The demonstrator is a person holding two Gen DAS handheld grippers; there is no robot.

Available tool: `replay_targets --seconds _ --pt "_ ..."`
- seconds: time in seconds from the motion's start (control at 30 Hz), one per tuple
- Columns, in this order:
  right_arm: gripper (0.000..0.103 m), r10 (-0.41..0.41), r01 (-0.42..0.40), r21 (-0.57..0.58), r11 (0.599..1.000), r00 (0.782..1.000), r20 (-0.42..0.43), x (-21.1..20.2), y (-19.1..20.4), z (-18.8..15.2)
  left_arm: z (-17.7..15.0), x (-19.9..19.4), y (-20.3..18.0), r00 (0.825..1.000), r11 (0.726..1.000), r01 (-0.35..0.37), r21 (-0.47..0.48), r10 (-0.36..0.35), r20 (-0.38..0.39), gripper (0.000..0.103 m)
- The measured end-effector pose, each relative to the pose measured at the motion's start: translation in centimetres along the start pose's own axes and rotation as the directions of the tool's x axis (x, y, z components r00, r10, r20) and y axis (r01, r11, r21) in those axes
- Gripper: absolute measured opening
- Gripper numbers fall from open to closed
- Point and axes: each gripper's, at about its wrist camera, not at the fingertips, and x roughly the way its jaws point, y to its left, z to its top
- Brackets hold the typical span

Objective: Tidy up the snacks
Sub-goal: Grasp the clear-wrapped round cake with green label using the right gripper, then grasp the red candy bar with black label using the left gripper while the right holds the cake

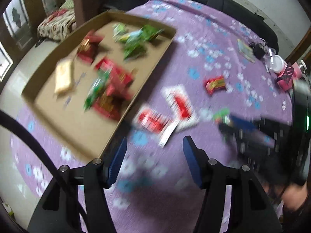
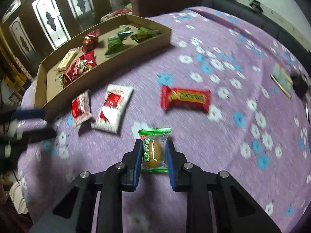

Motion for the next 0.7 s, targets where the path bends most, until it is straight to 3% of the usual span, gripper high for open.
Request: replay_targets --seconds 0.13,0.2,0.27,0.3,0.47,0.57,0.7 --pt "0.022 -0.012 0.013 0.060 0.998 1.000 -0.007 -1.7 -2.0 -3.2 4.3 1.1 -3.8 1.000 0.993 -0.019 0.118 0.017 0.022 0.065" --pt "0.022 -0.017 0.018 0.097 0.995 1.000 -0.007 -2.6 -3.1 -4.8 6.7 2.5 -6.6 1.000 0.971 0.015 0.238 -0.013 -0.007 0.067" --pt "0.024 -0.016 0.017 0.137 0.990 1.000 -0.010 -3.1 -4.0 -5.9 8.3 4.4 -9.5 0.998 0.925 0.030 0.380 -0.007 -0.061 0.068" --pt "0.025 -0.014 0.015 0.154 0.988 1.000 -0.008 -3.3 -4.3 -6.2 8.8 5.7 -11.3 0.995 0.874 0.031 0.484 0.017 -0.095 0.068" --pt "0.025 0.004 -0.007 0.214 0.977 1.000 0.011 -3.5 -5.1 -6.6 9.3 9.7 -15.3 0.978 0.715 0.031 0.698 0.121 -0.168 0.069" --pt "0.025 0.007 -0.012 0.231 0.973 1.000 0.021 -3.6 -5.2 -6.7 9.3 11.2 -16.1 0.972 0.664 0.023 0.747 0.161 -0.173 0.069" --pt "0.025 0.010 -0.016 0.255 0.967 1.000 0.026 -3.6 -5.4 -6.8 10.0 11.9 -16.1 0.969 0.662 0.061 0.747 0.140 -0.202 0.070"
